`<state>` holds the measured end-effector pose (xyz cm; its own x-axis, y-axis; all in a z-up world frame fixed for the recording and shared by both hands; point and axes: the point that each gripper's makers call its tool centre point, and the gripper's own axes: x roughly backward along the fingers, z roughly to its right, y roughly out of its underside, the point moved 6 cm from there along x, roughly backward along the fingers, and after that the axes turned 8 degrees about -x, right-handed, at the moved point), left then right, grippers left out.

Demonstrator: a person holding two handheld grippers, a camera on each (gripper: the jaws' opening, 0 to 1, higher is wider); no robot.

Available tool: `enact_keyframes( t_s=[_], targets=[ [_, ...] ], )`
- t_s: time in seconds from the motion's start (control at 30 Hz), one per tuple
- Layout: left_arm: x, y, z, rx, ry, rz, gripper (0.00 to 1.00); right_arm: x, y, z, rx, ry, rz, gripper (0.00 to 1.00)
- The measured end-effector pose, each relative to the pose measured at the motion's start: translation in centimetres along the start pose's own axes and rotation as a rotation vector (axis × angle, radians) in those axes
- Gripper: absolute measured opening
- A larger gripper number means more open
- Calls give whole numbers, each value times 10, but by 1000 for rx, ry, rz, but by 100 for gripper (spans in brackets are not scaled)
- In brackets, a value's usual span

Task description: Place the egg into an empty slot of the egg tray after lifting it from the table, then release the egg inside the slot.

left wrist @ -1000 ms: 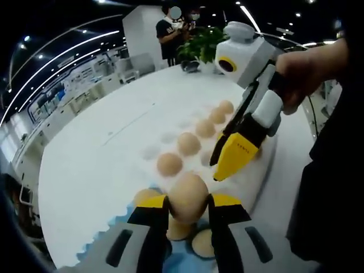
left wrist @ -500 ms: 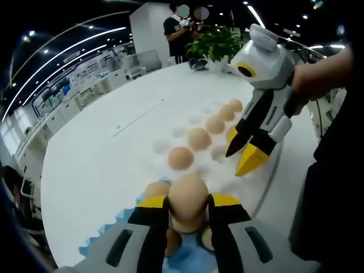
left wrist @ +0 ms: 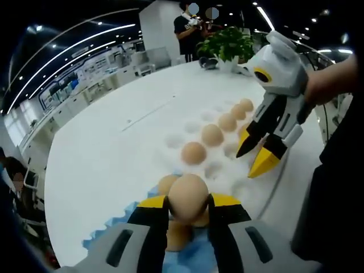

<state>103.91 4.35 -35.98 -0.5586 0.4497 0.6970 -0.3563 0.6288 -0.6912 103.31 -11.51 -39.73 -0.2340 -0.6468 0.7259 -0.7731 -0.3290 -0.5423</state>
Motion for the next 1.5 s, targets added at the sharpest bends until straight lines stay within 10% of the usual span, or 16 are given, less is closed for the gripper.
enact_keyframes(
  t_s=[1.5],
  targets=[
    [-9, 22, -41, 89, -26, -157, 28, -6, 7, -6, 192, 21, 94, 34]
  ],
)
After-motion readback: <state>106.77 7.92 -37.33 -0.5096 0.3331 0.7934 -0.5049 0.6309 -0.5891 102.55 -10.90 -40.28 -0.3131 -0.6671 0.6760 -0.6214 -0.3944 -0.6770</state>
